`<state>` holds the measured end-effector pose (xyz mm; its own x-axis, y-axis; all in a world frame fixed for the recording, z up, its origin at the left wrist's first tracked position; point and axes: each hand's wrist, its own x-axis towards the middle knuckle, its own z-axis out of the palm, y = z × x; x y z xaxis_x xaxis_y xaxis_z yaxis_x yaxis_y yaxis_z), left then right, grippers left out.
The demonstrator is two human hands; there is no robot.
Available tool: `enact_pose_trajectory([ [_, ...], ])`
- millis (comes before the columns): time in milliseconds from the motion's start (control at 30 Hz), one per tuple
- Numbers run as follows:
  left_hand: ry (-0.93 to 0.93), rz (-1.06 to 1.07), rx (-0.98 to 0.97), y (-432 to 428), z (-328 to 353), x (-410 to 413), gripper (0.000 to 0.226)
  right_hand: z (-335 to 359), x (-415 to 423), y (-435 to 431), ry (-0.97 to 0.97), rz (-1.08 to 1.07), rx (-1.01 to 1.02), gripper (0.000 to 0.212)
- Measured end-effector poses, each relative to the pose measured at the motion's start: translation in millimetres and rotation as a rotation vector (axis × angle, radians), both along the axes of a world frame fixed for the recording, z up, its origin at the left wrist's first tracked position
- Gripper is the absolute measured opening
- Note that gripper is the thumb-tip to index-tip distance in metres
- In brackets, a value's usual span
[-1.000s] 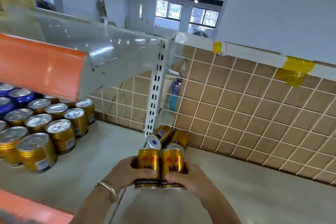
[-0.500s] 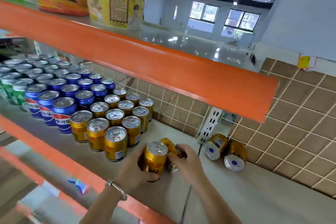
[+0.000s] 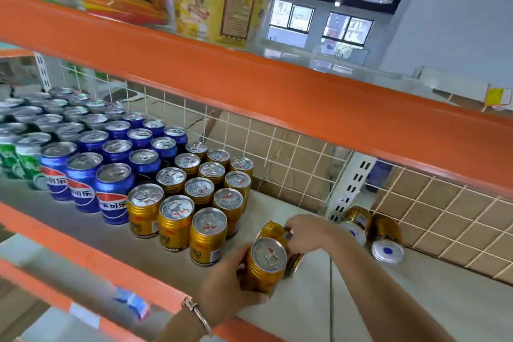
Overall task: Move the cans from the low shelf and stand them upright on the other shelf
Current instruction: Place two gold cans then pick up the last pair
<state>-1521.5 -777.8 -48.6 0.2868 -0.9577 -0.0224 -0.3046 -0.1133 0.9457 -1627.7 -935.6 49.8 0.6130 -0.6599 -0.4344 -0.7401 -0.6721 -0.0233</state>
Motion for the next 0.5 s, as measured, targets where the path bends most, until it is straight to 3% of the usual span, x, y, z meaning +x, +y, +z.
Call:
enact_pose_trajectory([
  [133,0.017,-0.031,-0.007,2,-2,3,0.081,2,3,-10,-0.048,-0.053,0.132,0.019],
  [333,-0.013,-0.002,-0.05,5,-1,1,0.085,-27,-18,-19,-0.766,-0.554,0.641,0.027],
  [433,-0.037,-0.018,-0.054,4,-2,2,0.086,-44,-9,-23,-1.062,-0.642,0.644,0.042],
  [500,-0.045,-0.029,-0.049,5,-2,2,0.084,-53,2,-26,-1.114,-0.62,0.55,0.058],
])
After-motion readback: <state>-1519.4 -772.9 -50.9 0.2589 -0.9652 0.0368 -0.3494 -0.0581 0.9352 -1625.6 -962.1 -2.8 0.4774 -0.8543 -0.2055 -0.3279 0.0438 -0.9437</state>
